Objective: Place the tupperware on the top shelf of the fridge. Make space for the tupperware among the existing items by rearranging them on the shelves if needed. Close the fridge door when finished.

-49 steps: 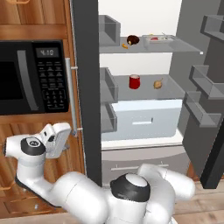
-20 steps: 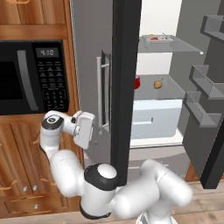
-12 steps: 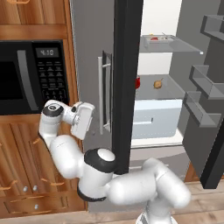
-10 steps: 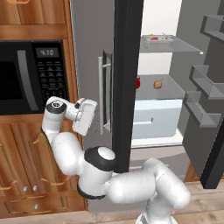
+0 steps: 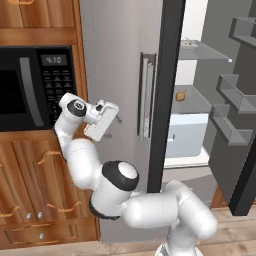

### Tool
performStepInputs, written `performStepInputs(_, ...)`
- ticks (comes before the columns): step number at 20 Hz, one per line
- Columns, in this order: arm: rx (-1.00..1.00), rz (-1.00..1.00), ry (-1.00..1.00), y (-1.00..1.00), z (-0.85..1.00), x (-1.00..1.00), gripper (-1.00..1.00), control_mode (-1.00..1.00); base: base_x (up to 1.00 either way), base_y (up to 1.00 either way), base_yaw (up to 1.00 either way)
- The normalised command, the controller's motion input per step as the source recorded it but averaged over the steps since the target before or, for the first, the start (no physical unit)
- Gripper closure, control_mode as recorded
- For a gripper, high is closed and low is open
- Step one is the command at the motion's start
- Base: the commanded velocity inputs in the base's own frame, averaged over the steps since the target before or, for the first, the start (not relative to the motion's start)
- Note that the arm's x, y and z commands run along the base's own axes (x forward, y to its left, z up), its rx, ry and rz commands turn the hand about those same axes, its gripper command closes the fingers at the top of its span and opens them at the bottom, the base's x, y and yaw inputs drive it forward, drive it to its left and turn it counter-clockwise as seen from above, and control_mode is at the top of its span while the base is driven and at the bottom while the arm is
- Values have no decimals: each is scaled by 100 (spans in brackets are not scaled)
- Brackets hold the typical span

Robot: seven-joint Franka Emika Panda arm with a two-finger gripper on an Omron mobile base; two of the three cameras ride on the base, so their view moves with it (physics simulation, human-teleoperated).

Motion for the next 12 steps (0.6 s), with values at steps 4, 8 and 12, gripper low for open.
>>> performStepInputs(4, 31, 65, -44, -66, 0, 69, -100, -100, 0, 0, 0)
performStepInputs(8, 30, 69, -53, -70, 0, 49, -100, -100, 0, 0, 0)
performStepInputs(12, 28, 67, -54, -79, 0, 47, -100, -100, 0, 0, 0)
